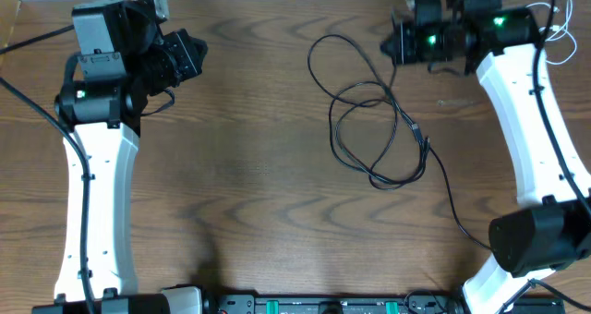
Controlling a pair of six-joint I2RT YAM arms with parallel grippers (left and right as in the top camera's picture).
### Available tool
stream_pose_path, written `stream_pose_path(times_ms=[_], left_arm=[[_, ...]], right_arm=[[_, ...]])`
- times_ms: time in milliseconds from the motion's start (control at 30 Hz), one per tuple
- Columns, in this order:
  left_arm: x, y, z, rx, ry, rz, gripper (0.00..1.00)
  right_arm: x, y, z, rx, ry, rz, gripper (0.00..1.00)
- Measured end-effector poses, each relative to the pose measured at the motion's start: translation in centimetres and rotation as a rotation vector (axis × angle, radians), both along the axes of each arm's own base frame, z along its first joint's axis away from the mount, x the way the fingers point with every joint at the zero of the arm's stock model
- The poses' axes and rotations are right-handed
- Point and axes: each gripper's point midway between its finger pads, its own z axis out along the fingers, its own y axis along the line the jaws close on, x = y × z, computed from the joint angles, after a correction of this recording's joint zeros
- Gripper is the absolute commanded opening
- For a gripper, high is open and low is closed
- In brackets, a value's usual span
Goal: Untangle cables
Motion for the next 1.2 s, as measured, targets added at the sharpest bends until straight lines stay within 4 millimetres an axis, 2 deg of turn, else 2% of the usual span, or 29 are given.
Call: stream_pose_path(times_ms=[100, 133, 233, 367, 500, 700, 867, 933, 967, 1067, 1133, 1200], left_arm=[[0.0, 0.0, -0.3, 0.029, -0.005, -0.024, 0.07], [-0.1, 0.0, -0.3, 0.035, -0.007, -0.03, 0.07], [-0.1, 0.0, -0.4, 0.053, -0.013, -0.046, 0.07], [-0.2, 0.0, -0.5, 0.058, -0.009, -0.05, 0.07], [-0.3, 0.0, -0.6, 0.071, -0.015, -0.061, 0.07], [-0.3, 0.0, -0.6, 0.074, -0.016, -0.064, 0.08], [-0.3, 0.0, -0.6, 0.076, -0.017, -0.067, 0.07], [-0.3, -0.3, -0.6, 0.089, -0.022, -0.083, 0.08], [-0.4, -0.5, -0.7, 0.097, -0.023, -0.097, 0.08], [-1.2, -2.5, -1.2, 0.138, -0.024, -0.186, 0.08], [-1.8, -3.8, -1.5, 0.163, -0.024, -0.247, 0.08], [-2.0, -4.8, -1.6, 0.177, -0.032, -0.286, 0.12]], right_arm=[[-0.2, 1.8, 5.8, 0.061, -0.127, 0.05, 0.01], [0.0, 2.1, 8.5, 0.085, -0.195, 0.059, 0.01], [0.1, 2.3, 14.8, 0.147, -0.362, 0.052, 0.01], [-0.6, 2.1, 23.1, 0.223, -0.591, 0.03, 0.01], [-1.5, 1.5, 28.3, 0.28, -0.735, -0.018, 0.01], [-2.0, 0.9, 33.2, 0.409, -0.843, -0.082, 0.01], [-4.2, 0.3, 38.1, 0.536, -0.958, -0.091, 0.01], [-4.9, 0.1, 38.8, 0.556, -0.957, -0.094, 0.01], [-5.0, 0.1, 38.3, 0.55, -0.927, -0.1, 0.01], [-4.0, -0.1, 33.6, 0.469, -0.729, -0.155, 0.01], [-3.1, -0.8, 28.4, 0.351, -0.561, -0.22, 0.01], [-2.8, -1.5, 25.2, 0.267, -0.472, -0.257, 0.01]])
